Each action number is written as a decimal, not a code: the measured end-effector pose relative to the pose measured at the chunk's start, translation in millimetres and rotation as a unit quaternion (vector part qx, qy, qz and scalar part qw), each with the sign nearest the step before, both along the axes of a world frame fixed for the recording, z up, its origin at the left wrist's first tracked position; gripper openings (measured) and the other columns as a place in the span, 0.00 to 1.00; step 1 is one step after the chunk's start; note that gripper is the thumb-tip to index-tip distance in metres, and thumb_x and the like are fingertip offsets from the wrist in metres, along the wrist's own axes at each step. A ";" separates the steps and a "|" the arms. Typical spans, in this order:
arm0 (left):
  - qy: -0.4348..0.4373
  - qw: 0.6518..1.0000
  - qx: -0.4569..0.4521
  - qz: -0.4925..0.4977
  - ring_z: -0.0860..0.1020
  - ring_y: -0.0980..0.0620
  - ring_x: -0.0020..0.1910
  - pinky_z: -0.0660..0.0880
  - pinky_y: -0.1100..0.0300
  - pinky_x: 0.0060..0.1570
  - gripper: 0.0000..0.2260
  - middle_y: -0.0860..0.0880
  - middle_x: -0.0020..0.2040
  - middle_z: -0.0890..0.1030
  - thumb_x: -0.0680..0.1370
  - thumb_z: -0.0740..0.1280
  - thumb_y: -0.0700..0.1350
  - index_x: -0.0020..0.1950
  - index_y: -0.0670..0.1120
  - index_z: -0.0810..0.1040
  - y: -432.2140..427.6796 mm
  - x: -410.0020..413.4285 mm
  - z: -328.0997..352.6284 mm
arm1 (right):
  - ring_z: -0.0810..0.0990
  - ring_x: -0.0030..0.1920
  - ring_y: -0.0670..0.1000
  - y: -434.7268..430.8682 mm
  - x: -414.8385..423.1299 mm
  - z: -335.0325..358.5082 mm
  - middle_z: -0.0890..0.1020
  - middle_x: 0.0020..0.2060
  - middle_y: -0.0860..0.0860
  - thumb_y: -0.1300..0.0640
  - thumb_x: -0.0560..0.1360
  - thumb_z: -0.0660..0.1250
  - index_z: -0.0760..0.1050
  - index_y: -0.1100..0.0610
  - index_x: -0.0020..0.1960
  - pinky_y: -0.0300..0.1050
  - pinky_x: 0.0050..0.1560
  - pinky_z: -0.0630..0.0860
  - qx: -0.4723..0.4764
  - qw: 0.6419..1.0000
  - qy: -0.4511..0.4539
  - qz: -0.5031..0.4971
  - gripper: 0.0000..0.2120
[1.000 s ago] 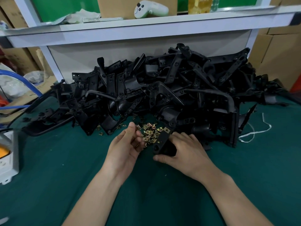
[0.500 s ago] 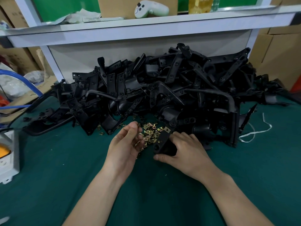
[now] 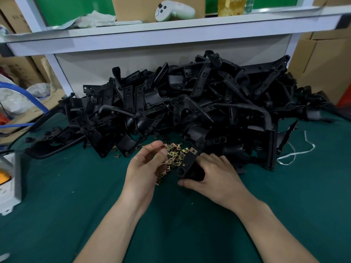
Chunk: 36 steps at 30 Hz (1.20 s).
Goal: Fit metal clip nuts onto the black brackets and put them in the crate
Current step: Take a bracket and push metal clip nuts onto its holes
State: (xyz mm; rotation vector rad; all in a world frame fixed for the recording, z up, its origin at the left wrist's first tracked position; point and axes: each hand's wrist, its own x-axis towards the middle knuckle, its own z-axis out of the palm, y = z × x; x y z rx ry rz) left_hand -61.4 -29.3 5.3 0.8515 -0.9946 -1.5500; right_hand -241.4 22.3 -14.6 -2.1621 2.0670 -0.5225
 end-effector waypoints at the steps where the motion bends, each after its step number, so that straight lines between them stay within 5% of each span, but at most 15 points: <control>1: -0.002 1.000 -0.001 0.001 0.82 0.60 0.39 0.78 0.67 0.39 0.08 0.55 0.41 0.84 0.77 0.70 0.37 0.54 0.47 0.82 0.0 -0.1 0.1 | 0.69 0.54 0.43 -0.1 0.0 -0.1 0.74 0.53 0.37 0.18 0.66 0.49 0.73 0.43 0.66 0.42 0.58 0.63 -0.001 1.000 -0.001 0.000 0.41; 18: -0.039 0.998 0.017 -0.046 0.78 0.57 0.37 0.77 0.63 0.40 0.08 0.51 0.40 0.82 0.81 0.66 0.45 0.53 0.46 0.85 3.6 -0.7 0.7 | 0.69 0.54 0.43 -0.4 0.2 -0.8 0.75 0.53 0.37 0.19 0.66 0.51 0.72 0.42 0.66 0.41 0.57 0.61 -0.007 1.000 -0.006 0.002 0.39; 25: -0.103 0.985 -0.033 -0.135 0.80 0.54 0.45 0.79 0.59 0.47 0.10 0.48 0.48 0.83 0.74 0.69 0.48 0.53 0.48 0.85 1.9 10.4 5.1 | 0.69 0.52 0.42 0.3 0.3 -0.9 0.74 0.50 0.37 0.20 0.67 0.52 0.73 0.42 0.64 0.42 0.57 0.63 -0.009 1.000 -0.015 0.002 0.36; 36: -0.176 0.967 -0.079 -0.165 0.81 0.54 0.50 0.79 0.59 0.51 0.09 0.50 0.50 0.85 0.80 0.69 0.43 0.54 0.55 0.85 0.7 13.2 3.4 | 0.69 0.51 0.42 0.7 0.5 -0.4 0.75 0.49 0.37 0.20 0.67 0.52 0.73 0.42 0.64 0.42 0.56 0.63 -0.012 1.000 -0.007 0.001 0.37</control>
